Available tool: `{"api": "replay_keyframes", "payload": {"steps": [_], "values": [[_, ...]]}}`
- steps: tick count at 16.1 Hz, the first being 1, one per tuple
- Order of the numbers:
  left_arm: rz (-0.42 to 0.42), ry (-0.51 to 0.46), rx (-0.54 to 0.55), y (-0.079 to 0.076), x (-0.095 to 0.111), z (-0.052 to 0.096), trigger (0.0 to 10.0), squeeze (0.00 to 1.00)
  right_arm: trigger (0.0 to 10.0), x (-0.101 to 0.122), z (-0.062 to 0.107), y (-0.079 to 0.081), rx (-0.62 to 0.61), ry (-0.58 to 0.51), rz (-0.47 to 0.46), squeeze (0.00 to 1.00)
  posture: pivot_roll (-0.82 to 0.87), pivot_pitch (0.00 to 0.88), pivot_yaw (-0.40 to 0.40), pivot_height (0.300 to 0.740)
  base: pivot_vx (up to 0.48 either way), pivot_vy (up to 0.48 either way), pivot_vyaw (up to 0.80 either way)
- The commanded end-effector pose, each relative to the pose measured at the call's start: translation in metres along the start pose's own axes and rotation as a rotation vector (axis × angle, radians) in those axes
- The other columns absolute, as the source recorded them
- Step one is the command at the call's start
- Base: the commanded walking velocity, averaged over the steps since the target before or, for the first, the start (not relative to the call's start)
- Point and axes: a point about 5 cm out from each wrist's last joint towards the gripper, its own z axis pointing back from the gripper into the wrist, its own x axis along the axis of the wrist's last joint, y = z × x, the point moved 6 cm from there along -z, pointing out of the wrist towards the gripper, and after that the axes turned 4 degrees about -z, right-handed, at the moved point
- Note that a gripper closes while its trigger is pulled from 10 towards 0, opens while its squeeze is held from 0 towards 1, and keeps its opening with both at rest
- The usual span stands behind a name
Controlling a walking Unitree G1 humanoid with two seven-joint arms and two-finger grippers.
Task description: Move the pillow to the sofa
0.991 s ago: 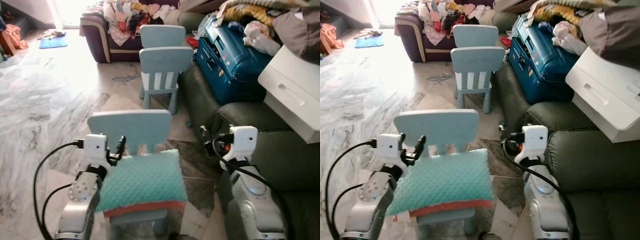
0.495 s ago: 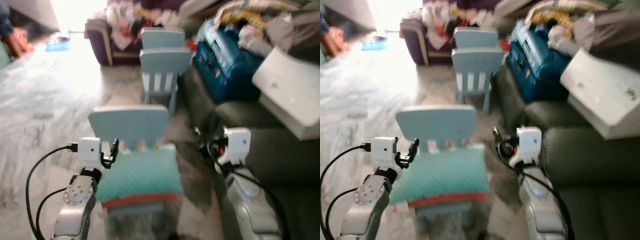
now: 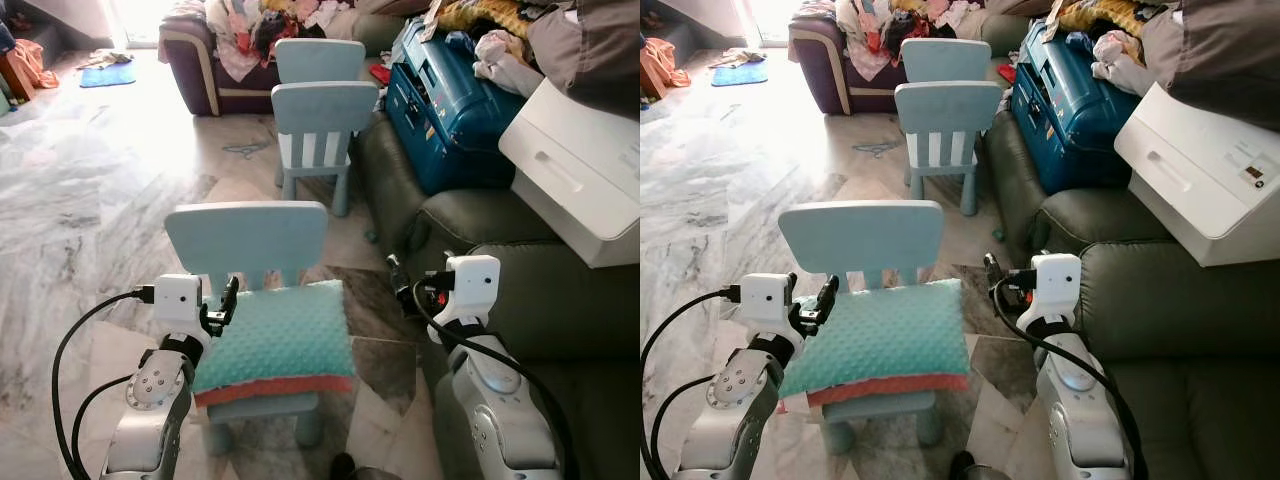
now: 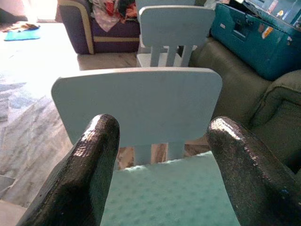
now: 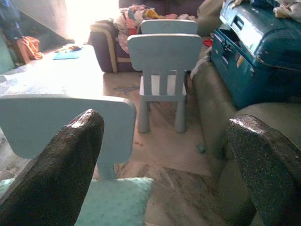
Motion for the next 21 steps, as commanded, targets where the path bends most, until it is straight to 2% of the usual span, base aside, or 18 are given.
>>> {"api": "replay_keyframes", "payload": {"steps": [1,17,21], "values": [[-0.001,-0.002,0.012,0.002,0.002,0.001,10.0,0.00,10.0,0.002,0.000,-0.001,-0.002,-0.002,0.002,0.00,-0.09,0.096,-0.033,0.740,0.000,0.000,0.00],[0.025,0.021,0.060,0.008,-0.003,0.002,10.0,0.00,10.0,0.001,0.002,-0.001,0.002,0.002,0.003,0.00,-0.09,0.102,-0.037,0.740,0.000,0.000,0.00],[0.054,0.038,0.080,0.013,-0.006,0.002,10.0,0.00,10.0,0.001,0.002,-0.001,0.002,0.004,0.004,0.00,-0.09,0.102,-0.037,0.740,0.000,0.000,0.00]]}}
